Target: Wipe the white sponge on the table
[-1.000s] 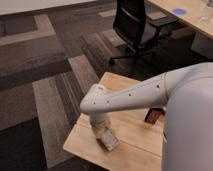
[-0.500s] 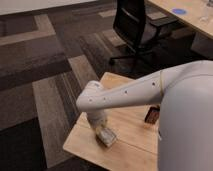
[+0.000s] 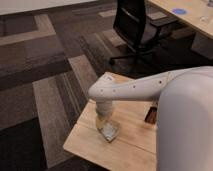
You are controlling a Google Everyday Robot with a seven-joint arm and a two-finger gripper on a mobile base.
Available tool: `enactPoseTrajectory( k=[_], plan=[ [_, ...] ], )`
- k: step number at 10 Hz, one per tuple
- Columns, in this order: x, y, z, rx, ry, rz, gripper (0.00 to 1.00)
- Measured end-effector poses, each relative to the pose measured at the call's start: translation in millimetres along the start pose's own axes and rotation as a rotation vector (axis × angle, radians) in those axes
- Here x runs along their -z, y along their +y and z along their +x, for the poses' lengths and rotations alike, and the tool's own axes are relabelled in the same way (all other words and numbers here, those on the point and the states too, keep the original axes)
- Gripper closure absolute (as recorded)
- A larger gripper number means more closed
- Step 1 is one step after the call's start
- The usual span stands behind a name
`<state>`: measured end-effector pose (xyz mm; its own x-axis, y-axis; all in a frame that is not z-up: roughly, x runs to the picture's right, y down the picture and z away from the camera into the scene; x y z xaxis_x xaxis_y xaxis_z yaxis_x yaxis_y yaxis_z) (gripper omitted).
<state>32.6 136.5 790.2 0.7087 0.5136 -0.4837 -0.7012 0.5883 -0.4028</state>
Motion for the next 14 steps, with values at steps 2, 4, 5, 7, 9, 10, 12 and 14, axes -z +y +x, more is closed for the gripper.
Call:
enactPoseTrajectory(
  k=[2,4,5,7,9,10,12,14],
  plan=[
    [41.3,-23.3,0.4,0.001,-0.013,0.071,1.0],
    [51.1,-30.4,22.0,-0.023,0.018,0.103,1.0],
    [43.0,-24.7,44.6,-0.06,0.05,0.09,1.0],
    [27.2,-7.1,72.4,-0.101,0.077,0.054,1.0],
    [14.5,4.9,85.7,-0.115,0.085,0.03,1.0],
    [2.7,21.2,96.7,-0.119,0.096,0.002,1.0],
    [-8.7,54.7,105.6,-0.078,0.125,-0.028,1.0],
    [-9.3,78.3,93.7,-0.028,0.113,-0.05,1.0]
  ],
)
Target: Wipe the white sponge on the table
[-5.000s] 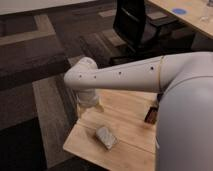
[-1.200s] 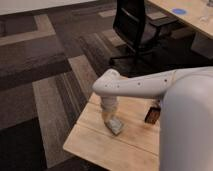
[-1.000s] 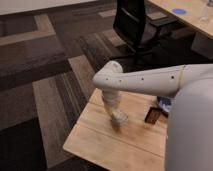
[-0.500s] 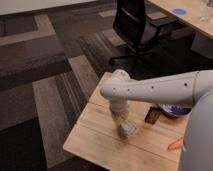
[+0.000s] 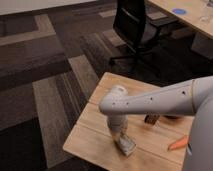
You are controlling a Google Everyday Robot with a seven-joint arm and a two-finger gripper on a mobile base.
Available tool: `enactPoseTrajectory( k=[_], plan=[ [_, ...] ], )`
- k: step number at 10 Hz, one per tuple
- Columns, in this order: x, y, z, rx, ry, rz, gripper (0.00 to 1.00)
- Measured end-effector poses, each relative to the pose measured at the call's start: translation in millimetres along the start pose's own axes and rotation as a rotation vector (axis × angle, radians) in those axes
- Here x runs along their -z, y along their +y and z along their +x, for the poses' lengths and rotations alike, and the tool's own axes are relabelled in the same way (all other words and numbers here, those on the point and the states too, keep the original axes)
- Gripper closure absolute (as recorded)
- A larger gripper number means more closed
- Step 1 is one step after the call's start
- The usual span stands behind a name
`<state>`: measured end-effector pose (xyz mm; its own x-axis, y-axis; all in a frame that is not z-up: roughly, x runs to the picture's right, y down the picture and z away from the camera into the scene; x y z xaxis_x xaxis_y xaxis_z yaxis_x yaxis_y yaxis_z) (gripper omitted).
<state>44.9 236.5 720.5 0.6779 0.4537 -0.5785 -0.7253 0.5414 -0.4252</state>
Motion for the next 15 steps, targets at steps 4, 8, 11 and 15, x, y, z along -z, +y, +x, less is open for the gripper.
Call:
enactPoseTrajectory(
  k=[4,8,11,15],
  plan=[
    [31.5,35.8,-88.8,0.198,-0.155,-0.001,1.0],
    [19.9,-22.0,-97.3,0.172,-0.137,0.043,1.0],
    [39.7,-75.2,-59.3,0.07,-0.099,0.119,1.0],
    [62.2,-94.2,-33.0,0.003,-0.086,0.155,0.96]
  ],
)
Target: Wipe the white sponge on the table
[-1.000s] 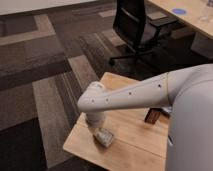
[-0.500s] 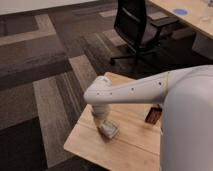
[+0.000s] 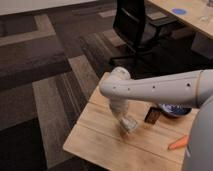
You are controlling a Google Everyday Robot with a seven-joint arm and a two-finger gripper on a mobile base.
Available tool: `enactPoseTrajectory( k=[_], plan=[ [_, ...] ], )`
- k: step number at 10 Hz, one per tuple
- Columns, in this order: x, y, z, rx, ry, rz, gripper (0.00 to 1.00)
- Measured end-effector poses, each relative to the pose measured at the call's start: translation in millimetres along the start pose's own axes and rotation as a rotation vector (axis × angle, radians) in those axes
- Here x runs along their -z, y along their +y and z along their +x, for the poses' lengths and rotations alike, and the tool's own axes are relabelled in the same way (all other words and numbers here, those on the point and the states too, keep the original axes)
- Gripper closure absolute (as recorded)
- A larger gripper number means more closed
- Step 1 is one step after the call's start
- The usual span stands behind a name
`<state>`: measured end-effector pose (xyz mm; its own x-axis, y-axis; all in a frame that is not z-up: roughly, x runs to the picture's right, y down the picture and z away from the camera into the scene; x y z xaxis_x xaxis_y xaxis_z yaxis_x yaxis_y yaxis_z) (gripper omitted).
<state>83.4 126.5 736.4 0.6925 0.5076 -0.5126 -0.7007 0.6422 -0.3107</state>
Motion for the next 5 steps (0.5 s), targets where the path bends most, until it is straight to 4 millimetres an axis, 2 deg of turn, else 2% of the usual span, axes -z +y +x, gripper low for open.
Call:
enactPoseTrajectory(
  k=[5],
  plan=[
    [0.4,1.2,-1.3,0.003,-0.001,0.0,0.98]
  ],
)
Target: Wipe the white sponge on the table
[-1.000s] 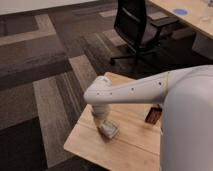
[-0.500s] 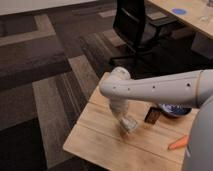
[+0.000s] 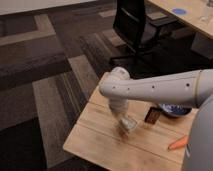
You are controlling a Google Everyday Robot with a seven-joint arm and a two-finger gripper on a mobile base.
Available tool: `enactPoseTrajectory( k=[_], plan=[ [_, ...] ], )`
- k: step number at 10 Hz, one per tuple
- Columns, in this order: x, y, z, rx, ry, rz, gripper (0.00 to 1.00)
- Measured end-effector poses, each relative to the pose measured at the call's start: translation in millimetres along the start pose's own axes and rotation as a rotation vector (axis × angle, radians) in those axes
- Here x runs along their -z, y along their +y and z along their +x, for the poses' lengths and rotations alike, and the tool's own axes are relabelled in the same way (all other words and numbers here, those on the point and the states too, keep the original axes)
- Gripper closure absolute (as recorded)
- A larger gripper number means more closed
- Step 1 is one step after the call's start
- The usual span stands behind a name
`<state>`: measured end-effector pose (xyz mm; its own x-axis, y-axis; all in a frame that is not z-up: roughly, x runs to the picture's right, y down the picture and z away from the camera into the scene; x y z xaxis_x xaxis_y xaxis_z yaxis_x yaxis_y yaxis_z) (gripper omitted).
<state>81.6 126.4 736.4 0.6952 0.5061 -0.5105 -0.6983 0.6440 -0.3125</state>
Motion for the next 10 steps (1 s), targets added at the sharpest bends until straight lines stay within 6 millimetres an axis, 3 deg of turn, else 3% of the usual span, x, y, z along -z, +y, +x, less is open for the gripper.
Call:
enactPoseTrajectory(
  k=[1,2,3,4,7,8,10],
  plan=[
    [0.1,0.0,-0.1,0.0,0.0,0.0,1.0],
    [0.0,0.0,0.0,0.0,0.0,0.0,0.92],
    [0.0,0.1,-0.1,0.0,0.0,0.0,0.74],
    [0.0,0.1,-0.1,0.0,0.0,0.0,0.69],
    [-0.2,0.1,0.0,0.0,0.0,0.0,0.26],
    [-0.1,0.0,0.1,0.0,0.0,0.0,0.2],
    [-0.1,0.0,0.1,0.0,0.0,0.0,0.2]
  ],
)
